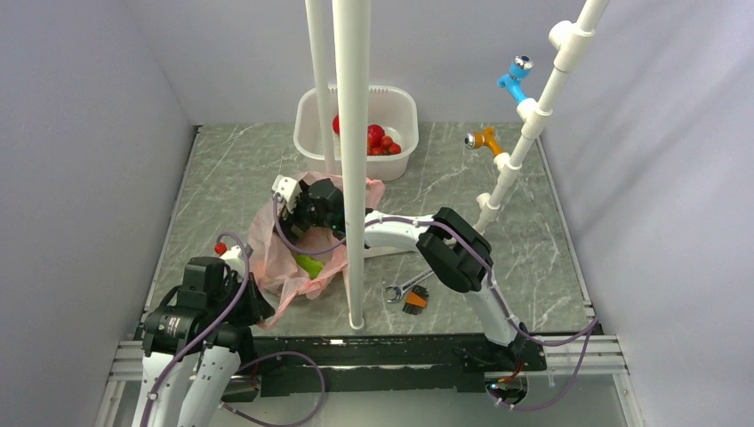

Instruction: Take the fake fruits out of the plastic bag

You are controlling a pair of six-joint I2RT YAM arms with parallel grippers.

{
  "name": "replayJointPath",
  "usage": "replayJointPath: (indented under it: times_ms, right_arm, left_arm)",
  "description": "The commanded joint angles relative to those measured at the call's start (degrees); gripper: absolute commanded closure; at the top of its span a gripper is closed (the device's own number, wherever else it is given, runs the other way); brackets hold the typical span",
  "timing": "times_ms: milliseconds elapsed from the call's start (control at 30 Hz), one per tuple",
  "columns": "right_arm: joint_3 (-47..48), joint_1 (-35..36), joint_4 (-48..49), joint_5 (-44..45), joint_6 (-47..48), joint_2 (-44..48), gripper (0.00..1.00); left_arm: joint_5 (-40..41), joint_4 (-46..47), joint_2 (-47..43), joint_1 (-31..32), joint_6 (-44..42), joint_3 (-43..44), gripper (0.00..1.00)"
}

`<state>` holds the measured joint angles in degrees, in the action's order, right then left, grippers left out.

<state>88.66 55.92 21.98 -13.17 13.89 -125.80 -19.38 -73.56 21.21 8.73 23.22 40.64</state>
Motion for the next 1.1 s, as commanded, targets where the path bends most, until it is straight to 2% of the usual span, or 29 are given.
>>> replayJointPath:
  times_ms: [0, 67, 167, 233, 333, 433, 533, 600, 833, 1000, 1067]
  right_arm:
    - [1.9, 0.1, -6.2, -2.6, 6.1, -3.5, 0.0]
    - [3.7, 0.1, -8.8, -3.4, 5.8, -4.9, 0.01]
    - [2.7, 0.0, -9.3, 0.5, 5.3, -5.4, 0.01]
    - [-1.6, 0.1, -7.3, 4.0, 5.2, -3.7, 0.01]
    - [-8.8, 0.1, -7.0, 8.2, 4.4, 0.9, 0.08]
    - [-20.7, 0.4, -8.3, 5.5, 1.3, 10.7, 0.16]
    - [-35.4, 1.2, 0.0, 0.6, -6.3, 25.0, 0.16]
    - [-38.3, 1.4, 2.1, -0.4, -8.7, 29.0, 0.14]
    - [-31.3, 1.4, 0.0, 0.7, -7.3, 29.1, 0.11]
    - [-24.0, 1.3, -0.8, 0.4, -6.4, 24.7, 0.09]
    - [-20.4, 1.1, -0.8, 1.9, -8.9, 21.7, 0.06]
  left_arm:
    - [0.2, 0.6, 0.5, 0.2, -0.2, 1.9, 1.0]
    - [0.0, 0.9, 0.6, 0.2, -0.1, 1.9, 1.0]
    - [0.1, 0.8, 0.9, 0.2, -0.1, 2.3, 1.0]
    - [1.0, 0.3, 0.9, 0.2, -0.2, 3.0, 1.0]
    - [5.3, -1.1, 0.4, 0.2, 0.3, 5.2, 1.0]
    - [9.7, -1.0, -1.2, 0.2, 1.8, 8.0, 1.0]
    - [11.4, 1.0, -2.9, 0.2, 2.8, 9.7, 1.0]
    - [11.4, 2.5, -4.0, 0.2, 3.3, 9.5, 1.0]
    - [3.8, 2.0, -1.8, 0.2, 1.3, 5.2, 1.0]
    - [4.9, -1.4, -1.1, 0.2, 0.4, 3.7, 1.0]
    - [4.3, -1.8, -0.9, 0.2, 0.4, 4.3, 1.0]
